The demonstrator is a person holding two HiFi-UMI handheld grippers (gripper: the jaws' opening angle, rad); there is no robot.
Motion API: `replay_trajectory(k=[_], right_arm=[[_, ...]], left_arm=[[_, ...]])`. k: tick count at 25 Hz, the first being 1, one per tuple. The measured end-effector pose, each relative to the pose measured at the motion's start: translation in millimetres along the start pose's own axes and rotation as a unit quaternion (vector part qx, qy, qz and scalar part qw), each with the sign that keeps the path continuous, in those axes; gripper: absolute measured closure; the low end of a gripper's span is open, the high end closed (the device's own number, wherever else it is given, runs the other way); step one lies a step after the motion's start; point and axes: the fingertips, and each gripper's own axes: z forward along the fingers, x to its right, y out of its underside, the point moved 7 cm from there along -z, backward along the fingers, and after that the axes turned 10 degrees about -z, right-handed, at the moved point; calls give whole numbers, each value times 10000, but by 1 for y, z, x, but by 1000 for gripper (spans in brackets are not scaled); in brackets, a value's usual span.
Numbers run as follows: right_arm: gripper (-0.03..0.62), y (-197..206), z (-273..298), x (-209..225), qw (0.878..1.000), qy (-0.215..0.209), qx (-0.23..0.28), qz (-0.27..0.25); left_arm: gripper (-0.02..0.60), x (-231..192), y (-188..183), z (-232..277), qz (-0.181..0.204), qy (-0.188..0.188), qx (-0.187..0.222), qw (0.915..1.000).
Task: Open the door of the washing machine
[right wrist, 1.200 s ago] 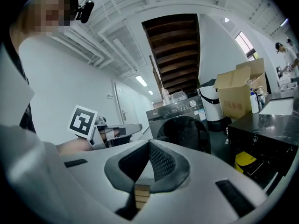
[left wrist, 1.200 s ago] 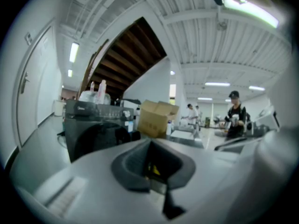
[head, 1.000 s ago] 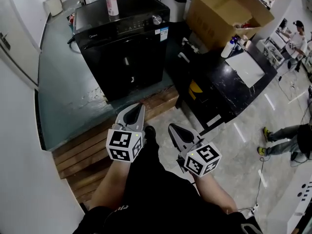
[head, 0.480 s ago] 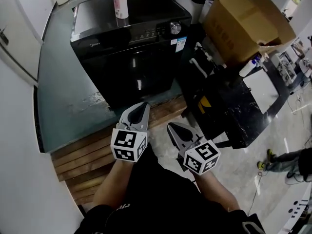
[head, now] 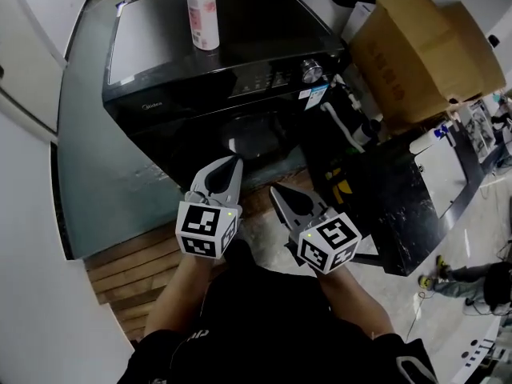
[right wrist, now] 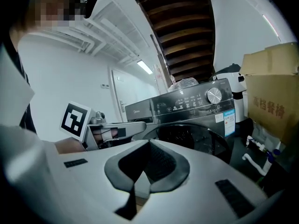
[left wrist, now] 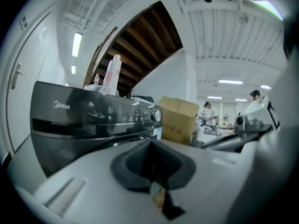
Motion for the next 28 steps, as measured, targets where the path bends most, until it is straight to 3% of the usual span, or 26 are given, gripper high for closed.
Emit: replay_trajectory(k=[12,21,28], right_arm=[[597,-6,40,60,9993,-119,-319,-129],[559,-11,66,129,9947,-497,-681,-584],[516,-3,85,184,9854,-577,-1142,-1119]], left_arm=[[572,-22,-8,44,-165,-216,-100,9996],[572,-17,-17,80,-299,-687,-34,9972],[572,-7,-18,107,-315,-810,-110,9962]])
